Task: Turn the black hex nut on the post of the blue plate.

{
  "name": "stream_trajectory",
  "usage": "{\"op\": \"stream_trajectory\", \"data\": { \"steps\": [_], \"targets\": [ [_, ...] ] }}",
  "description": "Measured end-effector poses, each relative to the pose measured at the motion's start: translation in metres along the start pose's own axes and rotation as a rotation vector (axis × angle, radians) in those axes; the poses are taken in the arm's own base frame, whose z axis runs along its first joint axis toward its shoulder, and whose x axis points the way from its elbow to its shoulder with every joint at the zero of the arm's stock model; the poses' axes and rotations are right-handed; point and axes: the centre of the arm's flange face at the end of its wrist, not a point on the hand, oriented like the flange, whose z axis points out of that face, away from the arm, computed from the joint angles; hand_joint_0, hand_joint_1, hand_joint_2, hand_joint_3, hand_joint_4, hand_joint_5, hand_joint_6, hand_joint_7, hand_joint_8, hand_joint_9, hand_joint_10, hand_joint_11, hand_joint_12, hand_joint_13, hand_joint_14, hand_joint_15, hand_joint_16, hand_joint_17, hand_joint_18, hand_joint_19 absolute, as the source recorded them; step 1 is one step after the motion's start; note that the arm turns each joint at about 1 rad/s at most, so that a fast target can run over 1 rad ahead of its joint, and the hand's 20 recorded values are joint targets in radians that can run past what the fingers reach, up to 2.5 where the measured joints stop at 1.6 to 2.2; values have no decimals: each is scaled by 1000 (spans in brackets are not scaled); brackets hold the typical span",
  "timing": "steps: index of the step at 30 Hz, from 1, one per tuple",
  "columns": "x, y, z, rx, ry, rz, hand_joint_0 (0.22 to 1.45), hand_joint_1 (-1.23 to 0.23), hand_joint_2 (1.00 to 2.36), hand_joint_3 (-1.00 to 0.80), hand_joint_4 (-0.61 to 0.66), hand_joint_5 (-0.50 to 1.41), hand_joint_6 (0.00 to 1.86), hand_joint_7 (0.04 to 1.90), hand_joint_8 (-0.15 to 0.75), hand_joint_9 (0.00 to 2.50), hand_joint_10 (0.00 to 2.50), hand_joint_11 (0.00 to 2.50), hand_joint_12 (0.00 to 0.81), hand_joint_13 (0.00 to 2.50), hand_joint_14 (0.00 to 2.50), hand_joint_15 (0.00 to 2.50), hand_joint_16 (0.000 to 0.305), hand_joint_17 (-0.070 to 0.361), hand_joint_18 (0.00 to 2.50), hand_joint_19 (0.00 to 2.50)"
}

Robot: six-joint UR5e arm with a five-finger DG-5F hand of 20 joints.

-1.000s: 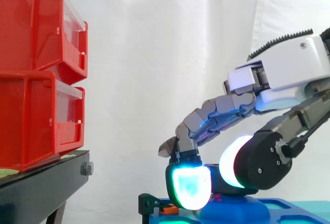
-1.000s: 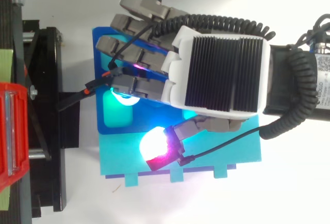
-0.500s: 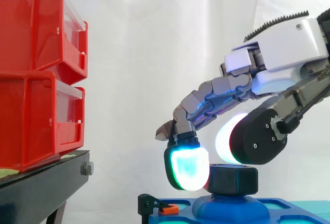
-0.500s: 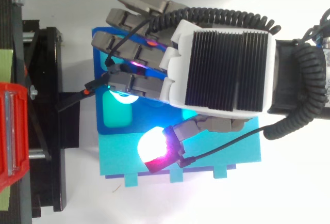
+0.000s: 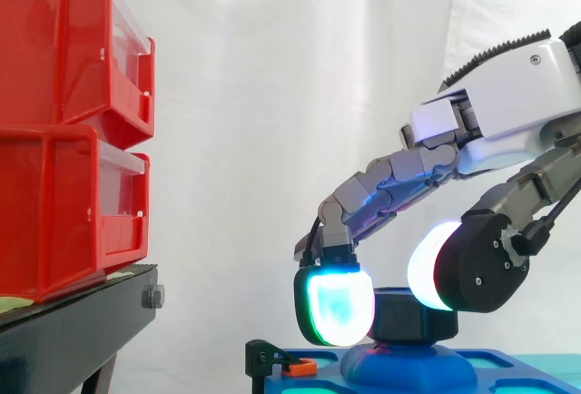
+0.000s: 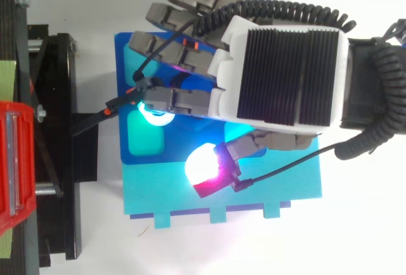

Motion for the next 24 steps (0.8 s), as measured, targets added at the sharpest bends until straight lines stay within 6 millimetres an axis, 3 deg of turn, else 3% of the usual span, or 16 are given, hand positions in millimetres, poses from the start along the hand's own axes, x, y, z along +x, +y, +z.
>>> {"op": "stream_trajectory", "data": {
  "steps": [24],
  "targets": [
    [-12, -48, -2, -59, -21, -19, 457, -323, 1000, -500, 205, -199, 627, 1055, 249, 224, 0, 11, 377, 151, 0, 31, 57, 128, 0, 0]
  ]
}}
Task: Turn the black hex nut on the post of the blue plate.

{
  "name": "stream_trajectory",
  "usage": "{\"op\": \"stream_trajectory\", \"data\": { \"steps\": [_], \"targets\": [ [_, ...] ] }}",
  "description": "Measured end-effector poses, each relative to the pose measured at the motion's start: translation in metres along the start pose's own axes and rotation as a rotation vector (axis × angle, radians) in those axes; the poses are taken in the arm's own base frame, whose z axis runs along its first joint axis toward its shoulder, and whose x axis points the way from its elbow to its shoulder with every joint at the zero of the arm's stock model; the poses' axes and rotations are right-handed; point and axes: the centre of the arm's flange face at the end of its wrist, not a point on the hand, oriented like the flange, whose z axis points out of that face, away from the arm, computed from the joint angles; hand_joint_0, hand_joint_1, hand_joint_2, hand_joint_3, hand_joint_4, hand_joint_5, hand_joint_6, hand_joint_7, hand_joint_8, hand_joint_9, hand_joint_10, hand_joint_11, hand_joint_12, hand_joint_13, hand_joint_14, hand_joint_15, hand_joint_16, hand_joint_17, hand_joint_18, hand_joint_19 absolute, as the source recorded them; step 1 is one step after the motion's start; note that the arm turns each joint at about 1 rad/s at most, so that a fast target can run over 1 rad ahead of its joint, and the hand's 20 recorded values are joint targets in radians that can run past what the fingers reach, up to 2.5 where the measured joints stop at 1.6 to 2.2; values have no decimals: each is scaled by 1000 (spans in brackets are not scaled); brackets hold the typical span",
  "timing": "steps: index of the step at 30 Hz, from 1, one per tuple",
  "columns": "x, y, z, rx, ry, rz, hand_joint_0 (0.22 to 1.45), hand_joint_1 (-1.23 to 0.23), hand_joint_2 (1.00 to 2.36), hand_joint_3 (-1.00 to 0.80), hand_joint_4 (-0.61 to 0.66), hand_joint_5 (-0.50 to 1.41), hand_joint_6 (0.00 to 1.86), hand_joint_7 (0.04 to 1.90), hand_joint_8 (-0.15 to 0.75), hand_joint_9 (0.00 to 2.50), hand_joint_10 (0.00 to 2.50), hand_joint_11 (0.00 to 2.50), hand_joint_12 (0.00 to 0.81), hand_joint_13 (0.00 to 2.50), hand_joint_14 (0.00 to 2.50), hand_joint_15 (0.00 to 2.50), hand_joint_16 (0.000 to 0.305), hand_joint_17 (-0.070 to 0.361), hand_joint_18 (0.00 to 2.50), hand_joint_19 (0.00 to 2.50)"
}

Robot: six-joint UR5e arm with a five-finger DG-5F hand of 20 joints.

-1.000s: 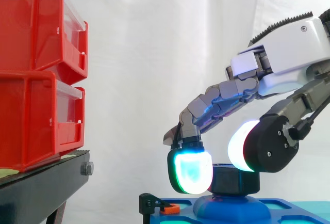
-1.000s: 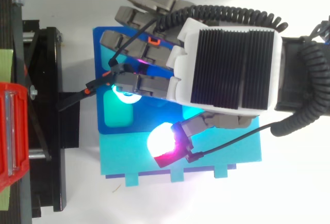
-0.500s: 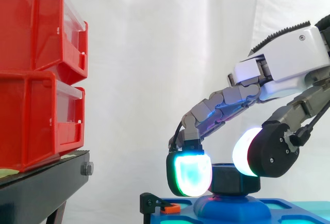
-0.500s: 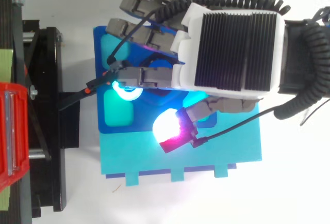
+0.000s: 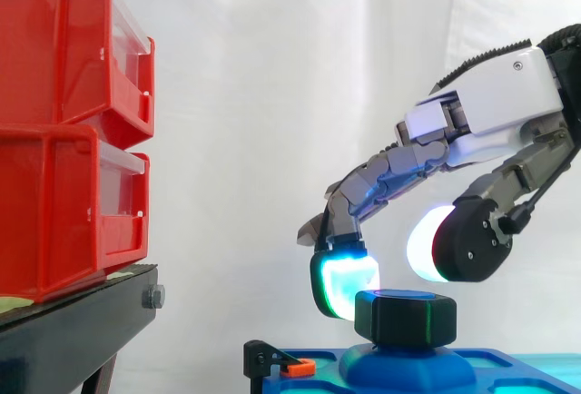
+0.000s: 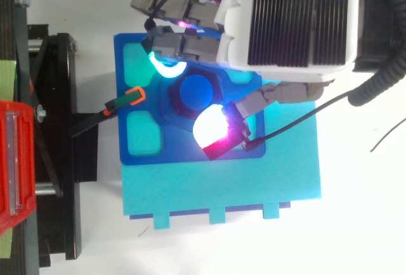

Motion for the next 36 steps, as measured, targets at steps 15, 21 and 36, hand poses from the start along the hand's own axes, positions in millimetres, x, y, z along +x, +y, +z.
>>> {"op": "stream_trajectory", "data": {
  "steps": [15, 21, 36],
  "targets": [
    [-15, -7, 3, -63, -73, 16, 452, -299, 1000, -500, 220, -178, 500, 1215, 253, 220, 0, 2, 382, 152, 0, 42, 57, 129, 0, 6],
    [-15, 5, 9, -71, -101, 30, 450, -282, 1000, -500, 232, -182, 502, 1109, 255, 221, 0, 2, 384, 150, 2, 34, 58, 130, 0, 11],
    [15, 45, 21, -68, -127, 68, 450, -230, 1000, -500, 229, -181, 503, 1052, 251, 220, 1, 0, 384, 143, 0, 40, 58, 131, 0, 14]
  ]
}}
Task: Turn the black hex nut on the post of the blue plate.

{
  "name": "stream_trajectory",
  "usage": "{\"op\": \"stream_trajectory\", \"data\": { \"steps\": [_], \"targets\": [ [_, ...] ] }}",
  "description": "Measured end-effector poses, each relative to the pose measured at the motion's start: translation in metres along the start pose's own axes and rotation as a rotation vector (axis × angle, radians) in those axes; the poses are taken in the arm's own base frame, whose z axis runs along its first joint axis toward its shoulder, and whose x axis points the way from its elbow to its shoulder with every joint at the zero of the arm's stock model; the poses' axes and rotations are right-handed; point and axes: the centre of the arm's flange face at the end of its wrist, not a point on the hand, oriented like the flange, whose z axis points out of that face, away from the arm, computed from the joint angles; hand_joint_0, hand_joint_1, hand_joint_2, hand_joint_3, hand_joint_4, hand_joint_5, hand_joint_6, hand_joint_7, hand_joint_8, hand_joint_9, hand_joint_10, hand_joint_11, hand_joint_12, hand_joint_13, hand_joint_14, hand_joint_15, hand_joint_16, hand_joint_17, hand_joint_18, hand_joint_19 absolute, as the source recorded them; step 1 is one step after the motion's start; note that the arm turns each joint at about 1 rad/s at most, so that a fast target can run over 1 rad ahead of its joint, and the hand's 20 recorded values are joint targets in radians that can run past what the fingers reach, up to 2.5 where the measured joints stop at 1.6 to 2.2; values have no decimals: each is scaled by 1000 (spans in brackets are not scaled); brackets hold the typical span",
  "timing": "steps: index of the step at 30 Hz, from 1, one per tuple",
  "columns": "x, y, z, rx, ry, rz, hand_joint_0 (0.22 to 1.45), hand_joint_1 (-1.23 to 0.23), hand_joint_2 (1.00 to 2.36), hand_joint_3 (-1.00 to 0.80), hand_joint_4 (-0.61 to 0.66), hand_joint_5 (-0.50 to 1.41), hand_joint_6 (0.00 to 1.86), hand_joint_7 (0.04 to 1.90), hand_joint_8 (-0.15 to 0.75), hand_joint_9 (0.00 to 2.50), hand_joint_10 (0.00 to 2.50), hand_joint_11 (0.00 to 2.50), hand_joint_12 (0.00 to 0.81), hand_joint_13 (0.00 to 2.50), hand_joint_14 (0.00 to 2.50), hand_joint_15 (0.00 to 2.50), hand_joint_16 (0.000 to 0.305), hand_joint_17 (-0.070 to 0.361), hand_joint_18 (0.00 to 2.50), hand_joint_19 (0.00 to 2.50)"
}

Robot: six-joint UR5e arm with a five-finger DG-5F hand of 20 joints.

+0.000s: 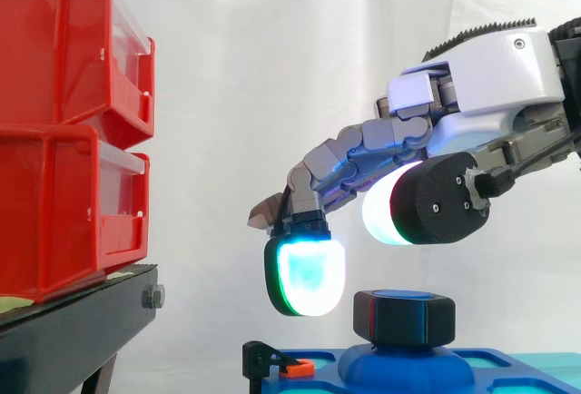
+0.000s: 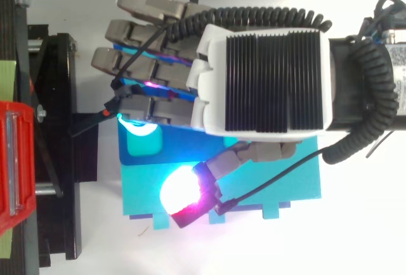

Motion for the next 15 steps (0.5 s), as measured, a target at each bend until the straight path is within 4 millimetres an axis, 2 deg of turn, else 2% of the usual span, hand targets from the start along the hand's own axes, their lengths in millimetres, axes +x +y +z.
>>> {"op": "stream_trajectory", "data": {
  "steps": [7, 15],
  "targets": [
    [1, 7, 0, -2, 2, 0, 452, -231, 1000, -500, 213, -179, 502, 1130, 253, 222, 1, 0, 383, 143, 0, 36, 58, 131, 0, 13],
    [-1, 6, 0, -4, 5, 1, 455, -237, 1000, -500, 207, -177, 501, 1207, 251, 220, 0, 3, 382, 148, 0, 34, 58, 130, 0, 6]
  ]
}}
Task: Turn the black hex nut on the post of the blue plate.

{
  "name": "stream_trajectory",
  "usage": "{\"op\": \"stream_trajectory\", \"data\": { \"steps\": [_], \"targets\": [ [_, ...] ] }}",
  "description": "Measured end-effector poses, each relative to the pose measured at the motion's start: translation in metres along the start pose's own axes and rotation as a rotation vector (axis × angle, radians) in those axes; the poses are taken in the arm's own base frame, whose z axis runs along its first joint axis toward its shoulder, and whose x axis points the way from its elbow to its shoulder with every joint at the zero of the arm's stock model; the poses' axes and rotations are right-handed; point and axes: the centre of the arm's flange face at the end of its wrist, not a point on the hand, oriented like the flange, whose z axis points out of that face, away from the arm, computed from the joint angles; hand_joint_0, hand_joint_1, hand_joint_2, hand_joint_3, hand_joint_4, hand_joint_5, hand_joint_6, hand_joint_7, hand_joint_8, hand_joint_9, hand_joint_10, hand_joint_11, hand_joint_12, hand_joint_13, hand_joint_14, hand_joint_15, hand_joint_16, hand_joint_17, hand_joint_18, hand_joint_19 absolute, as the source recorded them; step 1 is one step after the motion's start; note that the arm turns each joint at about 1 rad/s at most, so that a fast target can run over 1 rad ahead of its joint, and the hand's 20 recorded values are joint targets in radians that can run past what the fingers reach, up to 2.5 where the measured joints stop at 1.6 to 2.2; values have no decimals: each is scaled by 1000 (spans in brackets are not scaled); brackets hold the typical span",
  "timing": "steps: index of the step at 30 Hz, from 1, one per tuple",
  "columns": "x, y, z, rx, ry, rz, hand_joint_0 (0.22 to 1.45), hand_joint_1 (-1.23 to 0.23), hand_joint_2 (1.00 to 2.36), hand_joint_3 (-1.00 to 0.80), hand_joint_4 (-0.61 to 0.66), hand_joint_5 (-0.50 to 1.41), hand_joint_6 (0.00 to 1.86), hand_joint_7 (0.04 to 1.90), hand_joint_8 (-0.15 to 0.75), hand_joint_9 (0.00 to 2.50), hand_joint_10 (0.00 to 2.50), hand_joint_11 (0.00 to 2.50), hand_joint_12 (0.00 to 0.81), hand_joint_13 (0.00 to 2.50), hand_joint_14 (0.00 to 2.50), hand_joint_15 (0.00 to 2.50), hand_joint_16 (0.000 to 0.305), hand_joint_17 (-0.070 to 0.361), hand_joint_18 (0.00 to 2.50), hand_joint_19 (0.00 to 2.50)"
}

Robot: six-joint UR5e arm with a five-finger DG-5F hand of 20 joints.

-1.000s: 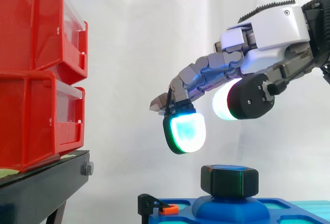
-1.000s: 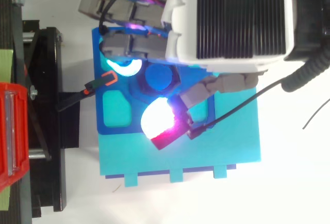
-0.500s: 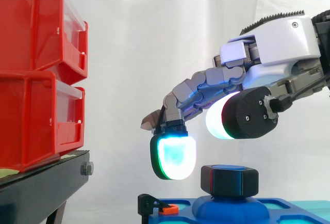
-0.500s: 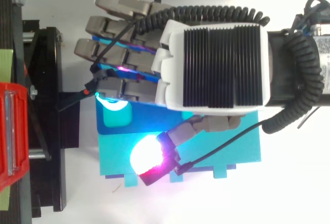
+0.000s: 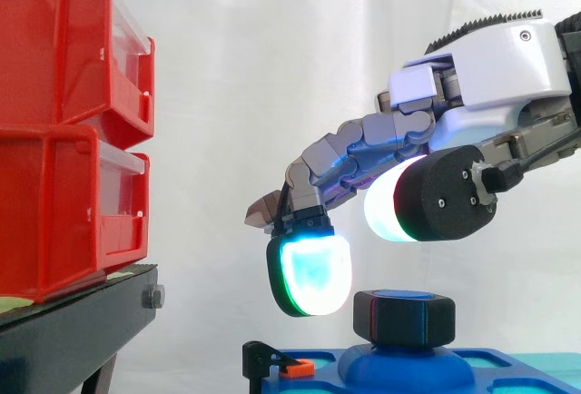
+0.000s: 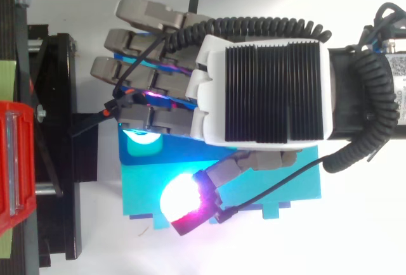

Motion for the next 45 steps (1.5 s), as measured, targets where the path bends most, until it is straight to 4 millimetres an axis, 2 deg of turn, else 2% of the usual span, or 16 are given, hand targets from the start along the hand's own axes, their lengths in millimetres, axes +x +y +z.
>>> {"op": "stream_trajectory", "data": {
  "steps": [4, 14, 27, 45],
  "targets": [
    [0, -3, -2, 1, 10, 0, 455, -238, 1000, -500, 201, -176, 500, 1235, 250, 220, 0, 2, 381, 149, 0, 34, 58, 130, 0, 11],
    [1, -11, -4, -1, 26, 0, 456, -243, 1000, -500, 204, -188, 565, 1146, 250, 222, 0, 11, 381, 154, 2, 34, 58, 130, 0, 6],
    [0, -20, -6, -9, 28, -4, 458, -247, 1000, -500, 202, -189, 570, 1142, 250, 222, 0, 12, 381, 157, 2, 35, 58, 130, 0, 12],
    [-2, -59, -15, -48, 29, -19, 460, -265, 1000, -500, 197, -190, 571, 1139, 249, 224, 0, 12, 380, 163, 0, 41, 58, 129, 0, 15]
  ]
}}
